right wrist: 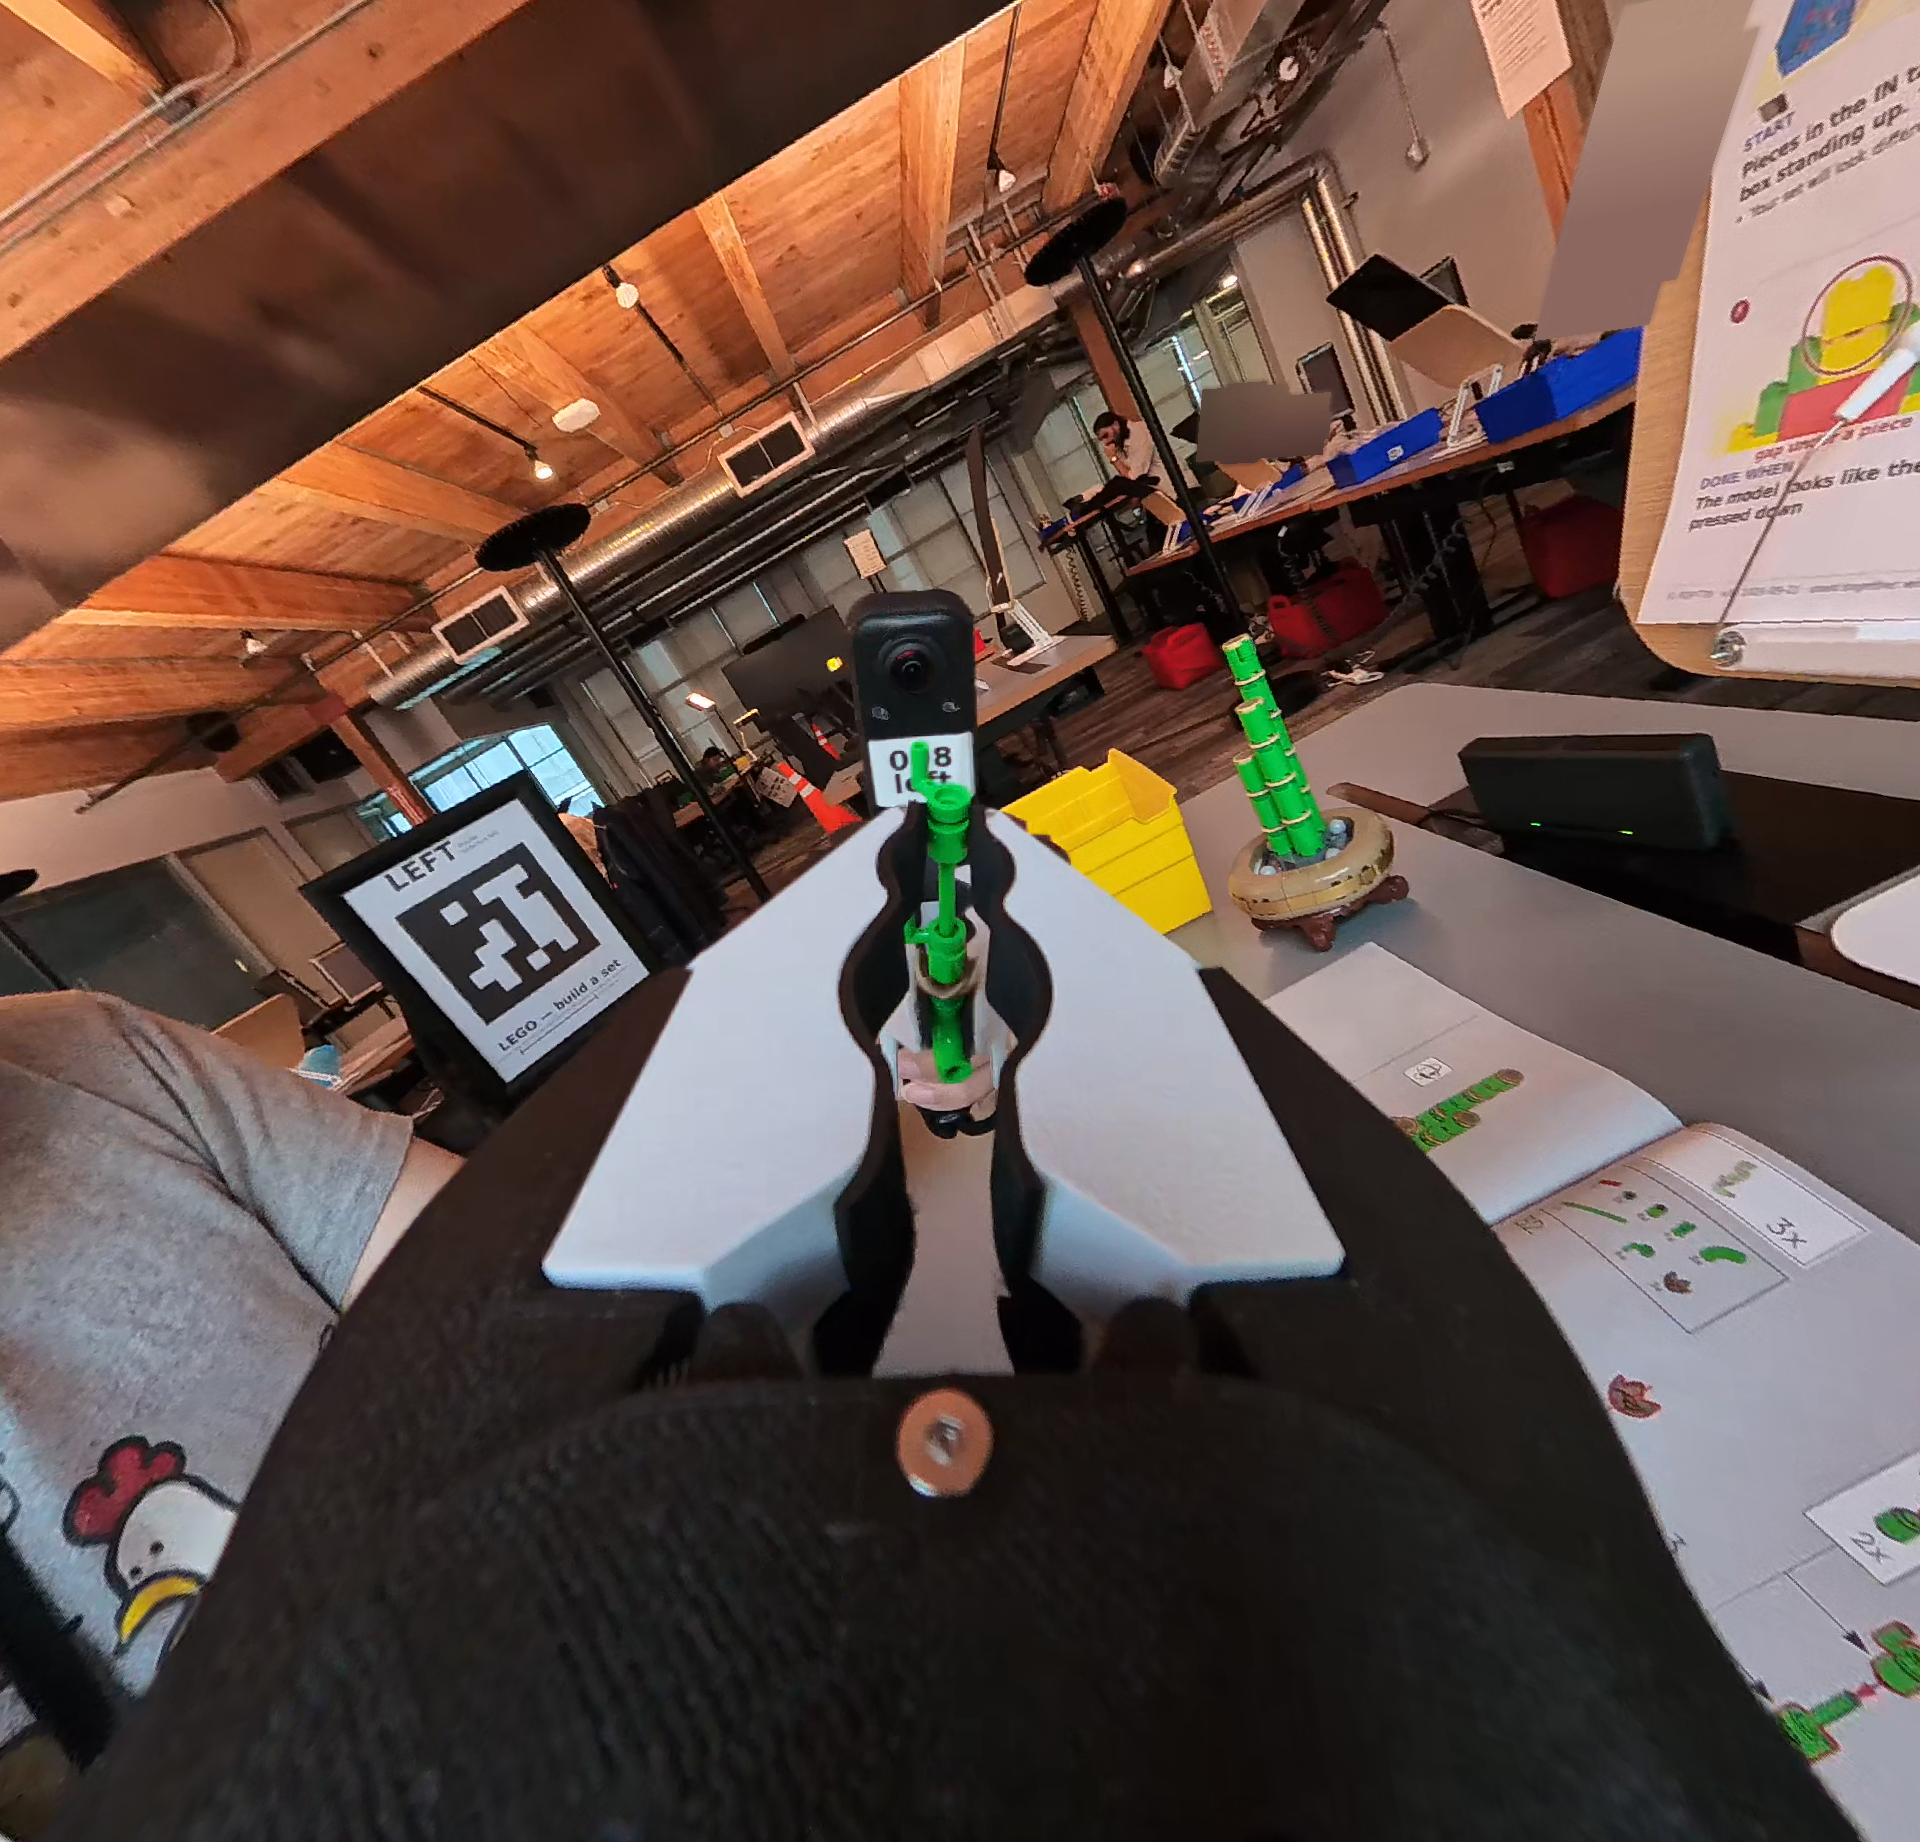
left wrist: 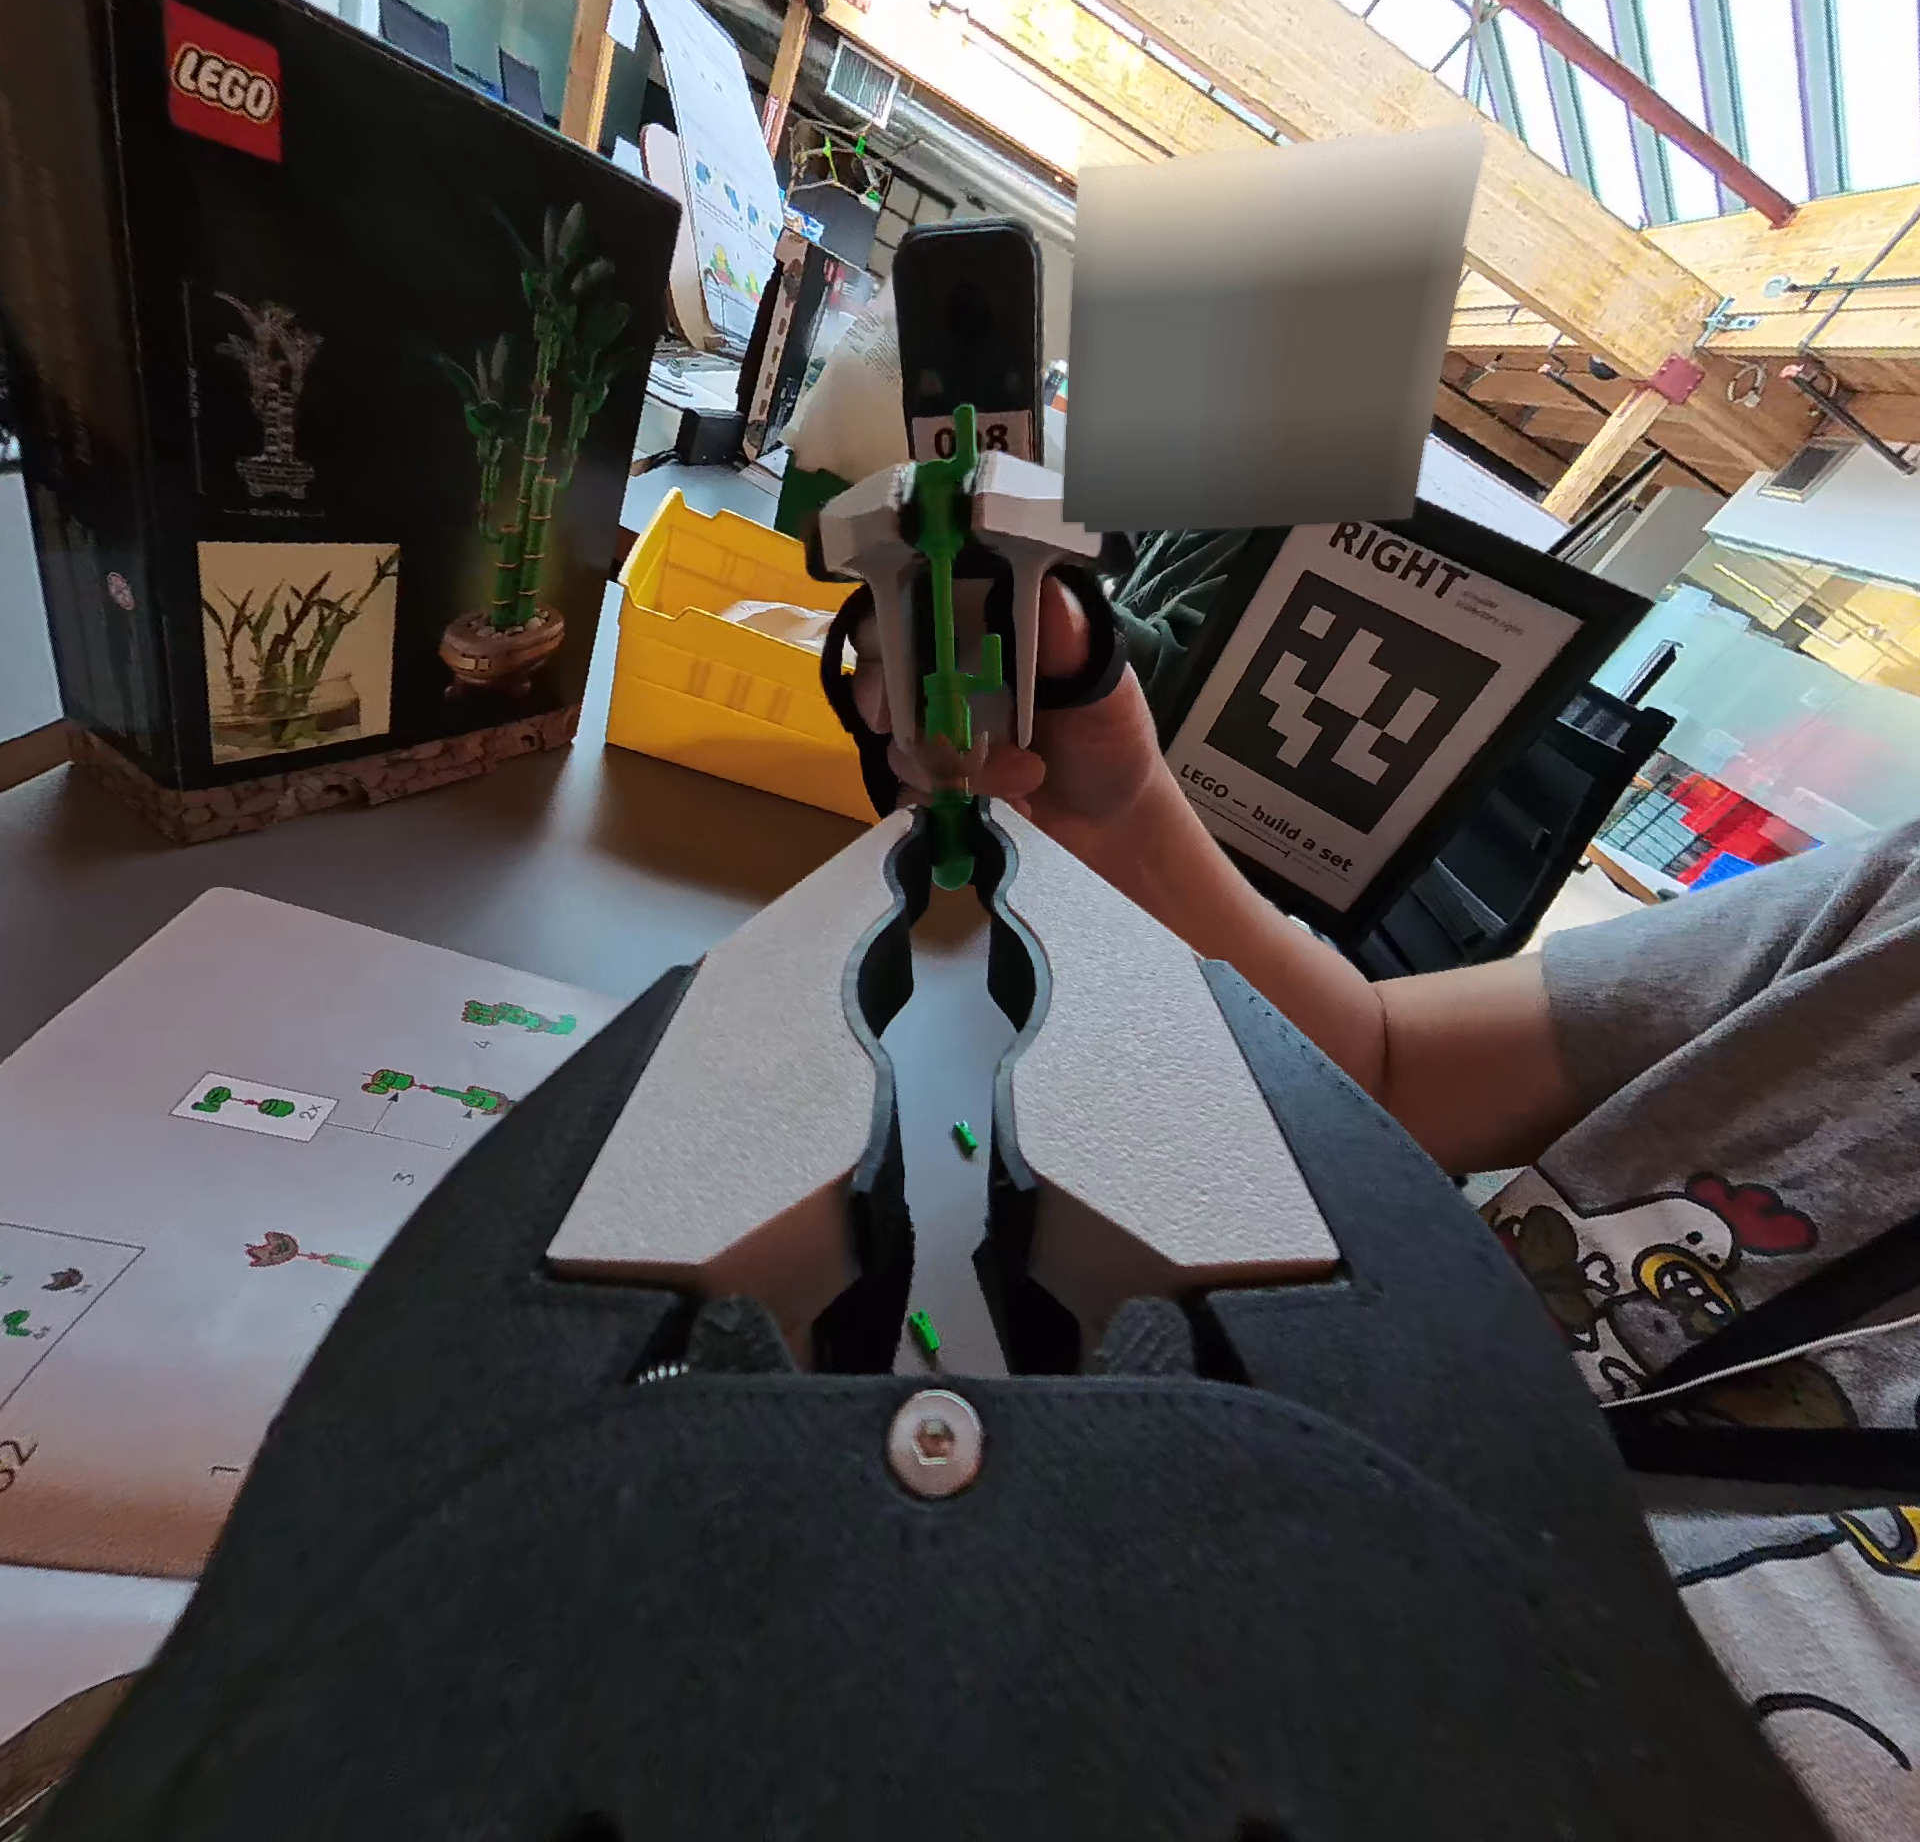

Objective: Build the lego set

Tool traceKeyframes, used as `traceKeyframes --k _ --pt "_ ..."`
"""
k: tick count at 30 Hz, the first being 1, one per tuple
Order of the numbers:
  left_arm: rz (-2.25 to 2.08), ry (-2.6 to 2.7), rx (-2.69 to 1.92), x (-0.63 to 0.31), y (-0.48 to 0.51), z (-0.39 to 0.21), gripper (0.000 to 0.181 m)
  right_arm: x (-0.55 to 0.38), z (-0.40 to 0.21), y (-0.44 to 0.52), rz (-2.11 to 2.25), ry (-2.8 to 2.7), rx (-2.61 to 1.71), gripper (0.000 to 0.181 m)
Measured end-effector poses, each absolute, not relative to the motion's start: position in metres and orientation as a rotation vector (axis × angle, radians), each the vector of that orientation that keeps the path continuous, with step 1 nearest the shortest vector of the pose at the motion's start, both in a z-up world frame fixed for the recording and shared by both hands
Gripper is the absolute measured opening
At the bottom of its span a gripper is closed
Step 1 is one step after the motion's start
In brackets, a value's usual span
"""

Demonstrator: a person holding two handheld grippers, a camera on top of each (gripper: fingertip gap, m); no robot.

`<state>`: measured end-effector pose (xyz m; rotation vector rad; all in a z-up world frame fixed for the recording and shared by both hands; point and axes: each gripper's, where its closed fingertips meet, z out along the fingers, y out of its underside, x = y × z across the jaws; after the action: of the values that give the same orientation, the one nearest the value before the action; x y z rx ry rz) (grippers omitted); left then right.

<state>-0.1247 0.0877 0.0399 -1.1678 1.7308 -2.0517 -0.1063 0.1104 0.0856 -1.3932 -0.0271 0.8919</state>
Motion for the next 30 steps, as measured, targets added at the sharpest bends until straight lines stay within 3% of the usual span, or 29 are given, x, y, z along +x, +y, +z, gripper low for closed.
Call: traceKeyframes --k 13,23,30 --pt "-2.099 1.816 -1.185 -0.124 0.056 0.034 0.006 -0.111 0.082 0.095 0.877 0.019 -1.412 0.006" --pt "-2.299 1.611 -1.661 -0.154 0.026 -0.059 0.005 -0.126 -0.026 0.064 1.098 0.386 -1.369 0.006" --pt "-2.300 1.639 -1.705 -0.155 0.015 -0.076 0.006 -0.116 -0.037 0.063 1.152 0.467 -1.281 0.008"
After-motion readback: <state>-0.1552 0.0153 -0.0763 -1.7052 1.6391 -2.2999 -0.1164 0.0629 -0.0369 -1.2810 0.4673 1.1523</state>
